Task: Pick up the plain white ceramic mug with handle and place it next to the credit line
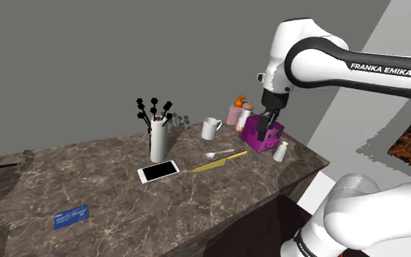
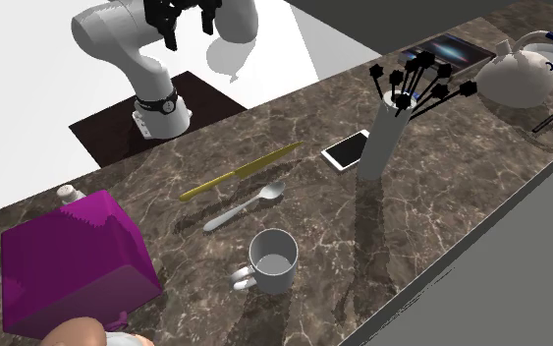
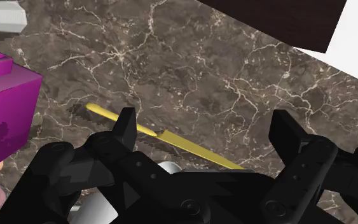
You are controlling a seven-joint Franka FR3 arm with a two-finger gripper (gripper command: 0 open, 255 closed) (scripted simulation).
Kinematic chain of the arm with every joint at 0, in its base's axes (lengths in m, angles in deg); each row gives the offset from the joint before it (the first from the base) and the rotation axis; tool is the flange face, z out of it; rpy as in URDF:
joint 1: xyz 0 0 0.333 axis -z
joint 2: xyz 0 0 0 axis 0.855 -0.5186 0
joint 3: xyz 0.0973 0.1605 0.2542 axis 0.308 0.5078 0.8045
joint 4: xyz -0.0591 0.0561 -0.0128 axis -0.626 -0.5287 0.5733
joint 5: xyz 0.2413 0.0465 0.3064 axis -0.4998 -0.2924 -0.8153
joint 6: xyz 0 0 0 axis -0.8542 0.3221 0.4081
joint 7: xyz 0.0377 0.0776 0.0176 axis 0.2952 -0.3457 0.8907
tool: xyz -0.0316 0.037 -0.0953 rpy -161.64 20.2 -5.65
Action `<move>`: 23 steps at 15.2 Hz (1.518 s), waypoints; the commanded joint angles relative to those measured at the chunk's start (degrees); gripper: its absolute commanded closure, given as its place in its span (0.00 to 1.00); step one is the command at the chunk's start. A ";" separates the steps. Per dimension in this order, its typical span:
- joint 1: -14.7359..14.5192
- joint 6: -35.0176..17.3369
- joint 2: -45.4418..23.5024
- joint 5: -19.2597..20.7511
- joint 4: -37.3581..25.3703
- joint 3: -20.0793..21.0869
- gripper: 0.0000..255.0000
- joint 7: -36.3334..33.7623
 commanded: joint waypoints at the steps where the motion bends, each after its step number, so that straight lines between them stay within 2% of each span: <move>1: 0.00 0.00 0.00 0.00 0.00 0.00 0.00 0.00; 7: 1.50 -7.53 -14.00 0.81 -5.56 -1.33 0.00 -0.03; 12: 2.50 -11.86 -25.76 1.13 -12.24 -2.34 0.00 0.02; 18: 3.50 -14.63 -39.80 1.00 -22.61 -3.47 0.00 0.28; 23: 4.32 -14.89 -51.59 0.45 -33.37 -4.26 0.00 0.67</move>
